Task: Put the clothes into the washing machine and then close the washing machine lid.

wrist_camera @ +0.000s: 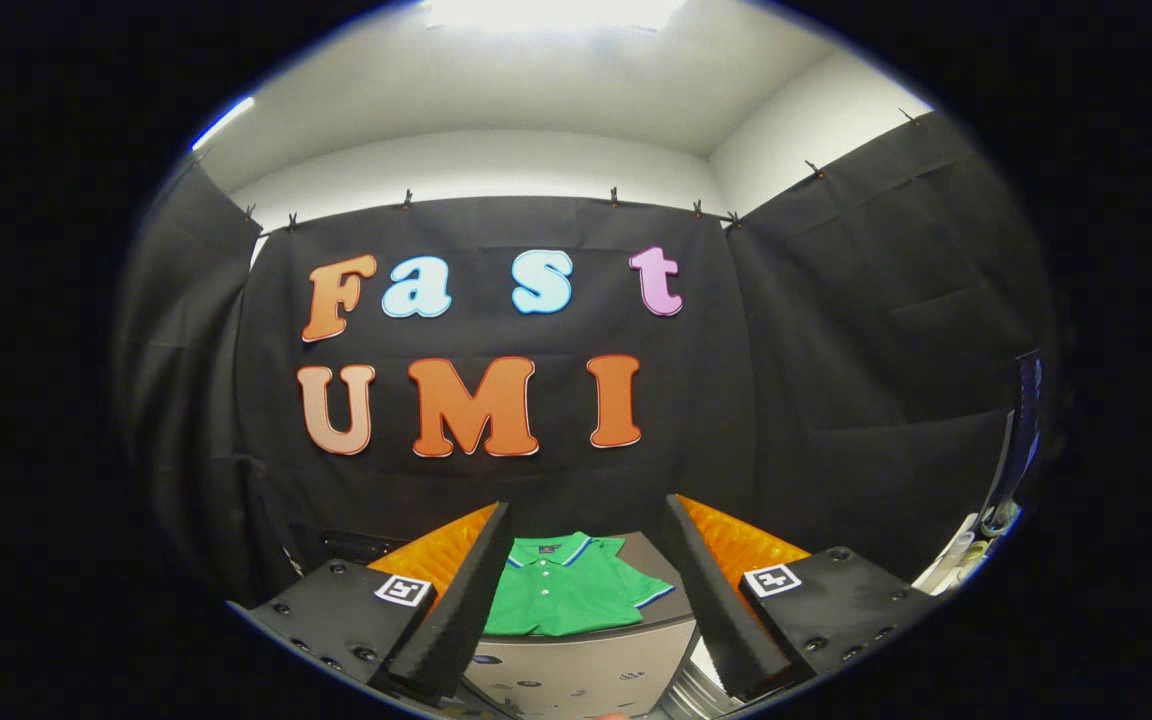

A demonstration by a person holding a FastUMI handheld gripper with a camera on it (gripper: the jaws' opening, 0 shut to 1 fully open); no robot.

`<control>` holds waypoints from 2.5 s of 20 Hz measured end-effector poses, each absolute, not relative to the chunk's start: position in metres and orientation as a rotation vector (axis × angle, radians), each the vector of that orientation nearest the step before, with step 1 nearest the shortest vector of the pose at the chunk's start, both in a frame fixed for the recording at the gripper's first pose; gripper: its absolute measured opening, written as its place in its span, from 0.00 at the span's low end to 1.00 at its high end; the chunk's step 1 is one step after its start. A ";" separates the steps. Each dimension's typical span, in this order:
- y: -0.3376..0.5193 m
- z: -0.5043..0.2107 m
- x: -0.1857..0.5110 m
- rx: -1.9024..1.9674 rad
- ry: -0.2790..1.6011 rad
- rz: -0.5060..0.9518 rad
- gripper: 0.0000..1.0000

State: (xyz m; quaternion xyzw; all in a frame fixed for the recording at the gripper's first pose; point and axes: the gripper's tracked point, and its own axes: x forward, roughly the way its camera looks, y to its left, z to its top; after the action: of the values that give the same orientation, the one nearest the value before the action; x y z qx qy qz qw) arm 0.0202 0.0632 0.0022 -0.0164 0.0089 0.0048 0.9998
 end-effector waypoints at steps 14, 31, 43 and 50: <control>0.119 -0.130 0.219 0.052 0.570 0.127 0.98; 0.121 -0.284 0.272 -0.125 1.230 0.221 1.00; 0.107 -0.284 0.280 -0.064 0.966 0.226 0.09; 0.102 -0.247 0.287 0.185 0.354 0.168 0.08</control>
State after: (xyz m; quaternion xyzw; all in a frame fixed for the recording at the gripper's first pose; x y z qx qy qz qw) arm 0.2871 0.1017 -0.2472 0.0919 0.1757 0.0833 0.9766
